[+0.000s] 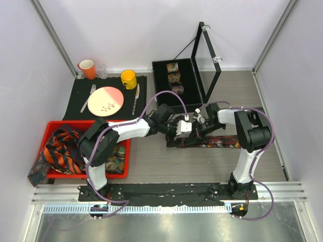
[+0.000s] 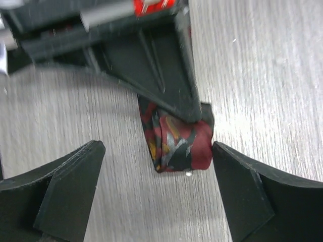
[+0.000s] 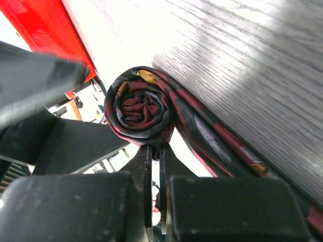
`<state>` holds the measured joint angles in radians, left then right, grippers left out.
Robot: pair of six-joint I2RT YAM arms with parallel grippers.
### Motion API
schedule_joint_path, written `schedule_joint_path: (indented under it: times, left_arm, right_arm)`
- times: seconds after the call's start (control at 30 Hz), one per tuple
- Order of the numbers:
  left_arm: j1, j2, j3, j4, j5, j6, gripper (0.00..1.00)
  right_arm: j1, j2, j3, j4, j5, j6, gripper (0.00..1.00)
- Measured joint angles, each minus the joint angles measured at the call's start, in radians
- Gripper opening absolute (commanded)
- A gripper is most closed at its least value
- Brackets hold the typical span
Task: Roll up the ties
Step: Roll the tie at the center of the board.
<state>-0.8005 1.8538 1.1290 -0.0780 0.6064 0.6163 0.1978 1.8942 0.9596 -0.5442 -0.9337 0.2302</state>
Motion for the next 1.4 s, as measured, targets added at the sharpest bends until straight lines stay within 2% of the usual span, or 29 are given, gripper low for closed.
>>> schedule_joint_path:
  times: [0.07, 0.27, 0.33, 0.43, 0.47, 0.53, 0.57, 0.67, 0.8, 0.93, 1.17, 1.4]
  left_arm:
    - [-0.006, 0.000, 0.016, -0.018, 0.010, 0.021, 0.82]
    - [-0.027, 0.037, 0.049, -0.080, 0.035, 0.053, 0.76]
    - [-0.034, 0.058, 0.051, -0.093, 0.033, 0.052, 0.71]
    - [-0.040, 0.089, 0.051, -0.106, 0.022, 0.047, 0.51]
    - [-0.042, 0.095, 0.051, -0.095, 0.014, 0.049, 0.39]
    - [-0.042, 0.095, 0.053, -0.080, -0.004, 0.037, 0.28]
    - [-0.040, 0.095, 0.052, -0.075, -0.007, 0.025, 0.19]
    - [-0.041, 0.092, 0.045, -0.060, -0.019, -0.011, 0.09]
    - [-0.041, 0.067, -0.003, 0.006, -0.039, -0.048, 0.05]
    - [-0.041, 0.028, -0.062, 0.034, -0.047, -0.072, 0.04]
    - [-0.041, 0.015, -0.075, 0.032, -0.063, -0.090, 0.04]
    - [-0.042, -0.006, -0.075, 0.004, -0.099, -0.142, 0.06]
  right_arm:
    - [0.000, 0.004, 0.003, -0.004, -0.002, 0.000, 0.01]
    - [-0.001, 0.008, 0.007, -0.009, -0.005, 0.000, 0.01]
    - [-0.002, 0.010, 0.008, -0.009, -0.006, 0.000, 0.01]
    - [-0.002, 0.011, 0.011, -0.010, -0.008, 0.001, 0.01]
    - [-0.002, 0.013, 0.012, -0.010, -0.008, 0.001, 0.01]
    - [-0.002, 0.013, 0.012, -0.010, -0.009, 0.001, 0.01]
    - [-0.002, 0.013, 0.014, -0.008, -0.010, 0.002, 0.03]
    - [-0.005, 0.013, 0.021, -0.015, -0.008, 0.002, 0.21]
    - [-0.019, -0.006, 0.033, -0.033, 0.006, 0.002, 0.36]
    - [-0.047, -0.072, 0.033, -0.033, 0.058, 0.010, 0.39]
    - [-0.055, -0.093, 0.006, 0.030, 0.127, 0.034, 0.24]
    - [-0.042, -0.032, -0.001, 0.047, 0.155, 0.034, 0.21]
